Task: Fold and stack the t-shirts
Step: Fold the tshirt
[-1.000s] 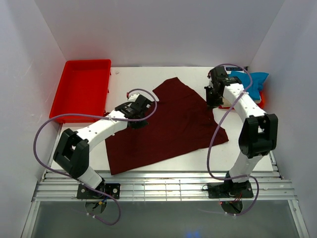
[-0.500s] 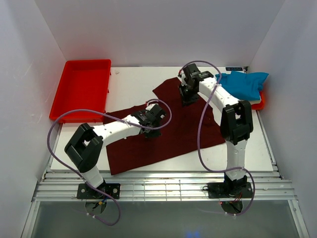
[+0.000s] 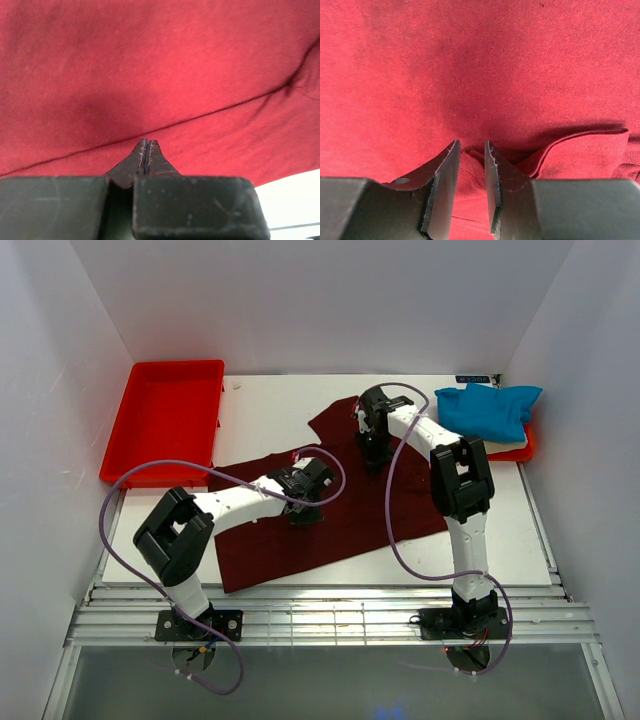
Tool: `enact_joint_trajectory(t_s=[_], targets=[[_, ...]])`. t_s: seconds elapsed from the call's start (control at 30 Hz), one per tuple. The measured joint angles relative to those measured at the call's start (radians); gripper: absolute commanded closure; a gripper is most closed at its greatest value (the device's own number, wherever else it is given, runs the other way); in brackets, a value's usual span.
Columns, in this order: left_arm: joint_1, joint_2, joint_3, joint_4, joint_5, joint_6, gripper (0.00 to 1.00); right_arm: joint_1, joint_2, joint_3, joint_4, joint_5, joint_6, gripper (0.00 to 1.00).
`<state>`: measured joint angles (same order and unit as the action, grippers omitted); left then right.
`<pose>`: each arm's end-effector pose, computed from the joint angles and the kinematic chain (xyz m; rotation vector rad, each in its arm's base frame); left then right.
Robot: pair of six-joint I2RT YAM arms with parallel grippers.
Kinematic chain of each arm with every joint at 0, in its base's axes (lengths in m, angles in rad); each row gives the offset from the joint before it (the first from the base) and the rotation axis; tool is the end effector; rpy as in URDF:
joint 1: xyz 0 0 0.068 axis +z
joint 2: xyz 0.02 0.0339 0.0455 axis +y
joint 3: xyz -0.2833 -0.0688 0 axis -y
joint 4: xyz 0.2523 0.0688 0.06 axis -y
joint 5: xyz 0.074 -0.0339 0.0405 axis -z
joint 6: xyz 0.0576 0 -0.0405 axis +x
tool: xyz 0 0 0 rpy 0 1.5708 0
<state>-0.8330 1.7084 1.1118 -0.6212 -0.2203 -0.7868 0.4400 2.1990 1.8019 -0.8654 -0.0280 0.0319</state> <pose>0.2423 -0.2478 0.1798 0.0092 2.7377 -0.1448 0.4357 0.2069 0.1751 -0.5825 2.7846 0.1421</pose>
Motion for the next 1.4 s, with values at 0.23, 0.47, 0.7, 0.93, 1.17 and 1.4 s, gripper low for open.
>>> enact_joint_trajectory(t_s=[0.23,0.47,0.7,0.93,1.17,1.4], targets=[[0.0,-0.009,-0.021,-0.003,-0.006,-0.011,1.0,0.004,0.013,-0.026,0.001,0.007,-0.011,0.67],[0.0,-0.028,-0.027,-0.005,-0.015,-0.021,1.0,0.021,0.011,-0.04,0.007,0.038,-0.016,0.68],[0.0,-0.037,-0.047,-0.006,-0.027,-0.027,1.0,0.031,0.008,-0.045,0.009,0.068,-0.018,0.92],[0.0,-0.053,-0.066,-0.007,-0.034,-0.034,1.0,0.043,0.006,-0.045,0.007,0.097,-0.017,0.92],[0.0,-0.053,-0.069,-0.006,-0.034,-0.037,1.0,0.076,-0.012,-0.027,-0.042,0.134,-0.017,0.92],[0.0,-0.053,-0.071,-0.006,-0.034,-0.041,1.0,0.113,-0.045,-0.001,-0.08,0.143,-0.016,0.92]])
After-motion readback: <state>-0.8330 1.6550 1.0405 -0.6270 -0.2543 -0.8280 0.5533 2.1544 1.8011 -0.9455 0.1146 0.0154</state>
